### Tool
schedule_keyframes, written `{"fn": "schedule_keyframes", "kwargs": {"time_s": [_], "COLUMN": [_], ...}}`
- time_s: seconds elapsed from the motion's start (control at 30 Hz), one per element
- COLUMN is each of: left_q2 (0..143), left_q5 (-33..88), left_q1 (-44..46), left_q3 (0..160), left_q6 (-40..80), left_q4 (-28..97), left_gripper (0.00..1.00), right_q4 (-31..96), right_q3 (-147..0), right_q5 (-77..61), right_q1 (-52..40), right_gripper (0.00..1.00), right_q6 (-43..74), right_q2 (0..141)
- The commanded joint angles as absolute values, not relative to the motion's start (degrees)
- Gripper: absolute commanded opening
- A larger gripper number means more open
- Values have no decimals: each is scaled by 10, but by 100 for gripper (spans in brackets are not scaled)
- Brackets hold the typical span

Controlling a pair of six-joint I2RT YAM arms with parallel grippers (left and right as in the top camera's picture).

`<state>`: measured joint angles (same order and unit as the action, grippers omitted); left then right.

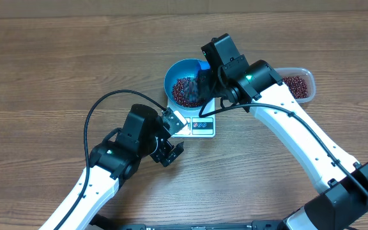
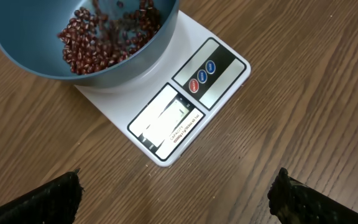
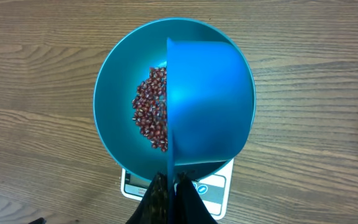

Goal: Scoop item into bowl and weigh 150g on scale
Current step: 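Tilt the blue scoop to pour beans into the teal bowl, right gripper, then tip the scoop further over the bowl to empty remaining beans, right gripper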

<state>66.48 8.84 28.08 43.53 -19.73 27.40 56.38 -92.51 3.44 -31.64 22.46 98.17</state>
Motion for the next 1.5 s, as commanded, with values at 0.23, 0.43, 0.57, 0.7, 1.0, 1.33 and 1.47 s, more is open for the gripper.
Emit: {"fn": "schedule_keyframes", "kwargs": {"time_s": [0.23, 0.43, 0.57, 0.7, 1.0, 1.33, 1.47], "left_q2": [659, 659, 659, 659, 659, 659, 659], "left_q5": [97, 97, 97, 97, 97, 97, 97], "left_q1": [278, 278, 278, 278, 278, 278, 278], "left_q3": [432, 432, 432, 432, 432, 432, 432], "left_q6": [-206, -206, -206, -206, -206, -206, -206], "left_q4": [272, 272, 272, 272, 272, 272, 272], "left_gripper": [99, 99, 99, 99, 99, 100, 100], "right_q4": [558, 558, 557, 558, 558, 558, 558], "right_q3": [-946, -946, -946, -946, -946, -946, -946], "right_q5": [48, 67, 91, 96, 107, 143, 156], "right_q1": [-319, -327, -340, -346, -354, -380, -390], "right_gripper": [4, 4, 4, 4, 4, 4, 4], "right_q6": [225, 225, 225, 225, 223, 221, 221], "right_q2": [982, 982, 982, 982, 982, 982, 982]}}
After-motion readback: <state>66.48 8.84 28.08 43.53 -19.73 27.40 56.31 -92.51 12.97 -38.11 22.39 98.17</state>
